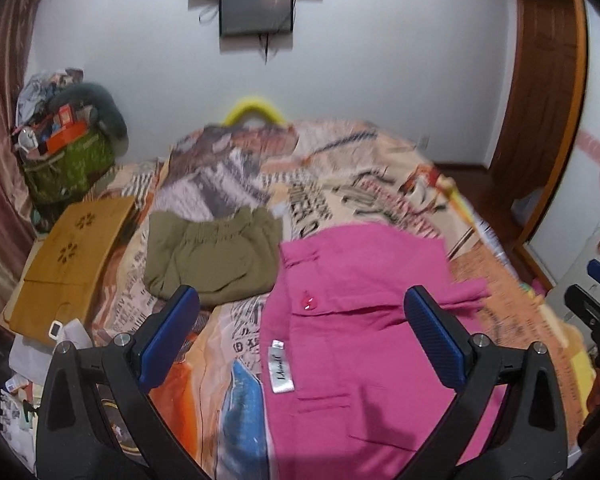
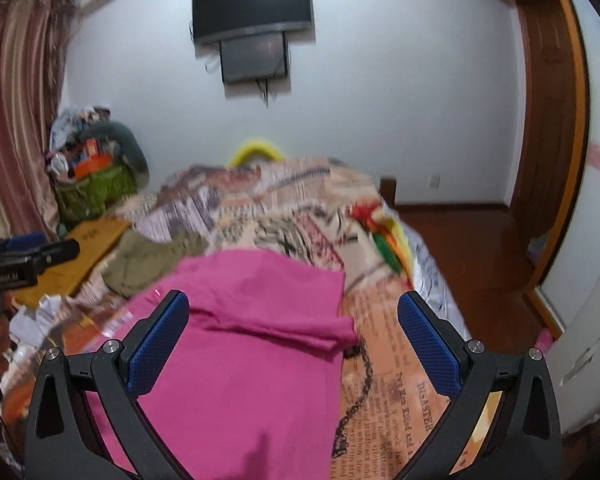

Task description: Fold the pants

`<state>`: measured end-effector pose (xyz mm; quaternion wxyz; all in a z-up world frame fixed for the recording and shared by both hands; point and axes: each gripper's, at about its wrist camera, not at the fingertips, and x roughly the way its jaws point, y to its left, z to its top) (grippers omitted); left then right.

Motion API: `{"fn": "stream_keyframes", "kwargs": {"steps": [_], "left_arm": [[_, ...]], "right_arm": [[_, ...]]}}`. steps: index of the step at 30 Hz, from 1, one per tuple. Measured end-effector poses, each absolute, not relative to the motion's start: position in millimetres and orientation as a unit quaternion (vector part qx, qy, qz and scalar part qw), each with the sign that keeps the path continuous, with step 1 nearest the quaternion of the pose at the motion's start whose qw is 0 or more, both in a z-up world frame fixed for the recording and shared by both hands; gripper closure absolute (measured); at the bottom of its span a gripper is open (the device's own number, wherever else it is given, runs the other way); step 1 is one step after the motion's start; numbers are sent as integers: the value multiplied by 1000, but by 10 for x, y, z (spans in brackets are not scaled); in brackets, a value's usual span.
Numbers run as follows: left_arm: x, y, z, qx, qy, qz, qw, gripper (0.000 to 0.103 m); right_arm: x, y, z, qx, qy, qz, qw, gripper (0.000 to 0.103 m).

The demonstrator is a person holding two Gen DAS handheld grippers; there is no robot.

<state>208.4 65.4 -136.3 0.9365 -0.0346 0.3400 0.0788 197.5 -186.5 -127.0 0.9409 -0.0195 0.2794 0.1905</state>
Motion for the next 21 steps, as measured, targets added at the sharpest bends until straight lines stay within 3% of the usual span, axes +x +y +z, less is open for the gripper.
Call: {"fn": "stream_keyframes", "kwargs": {"steps": [6,8,12,17,21], "left_arm": [[2516,761,-1872,-17,416,69,907,0],[2607,786,-2019,-12,436,69,897,0],[2749,802,-2273,-10,479,43,877,18],[2831,797,-2410,-9,489,31,871,20],[2887,808,-2479,-12,500,15,866,26]], "right_arm": [[2246,-1957,-1614,-17,348,193,917,6],[2328,-1953,-1736,-19,366,198,909,13],[2458,-1955,-1982,-22,401,203,893,21],[2615,-2002,-2191,-17,425,200,882,36],[2768,-2016,-2310,0,440,214,872,41]]}}
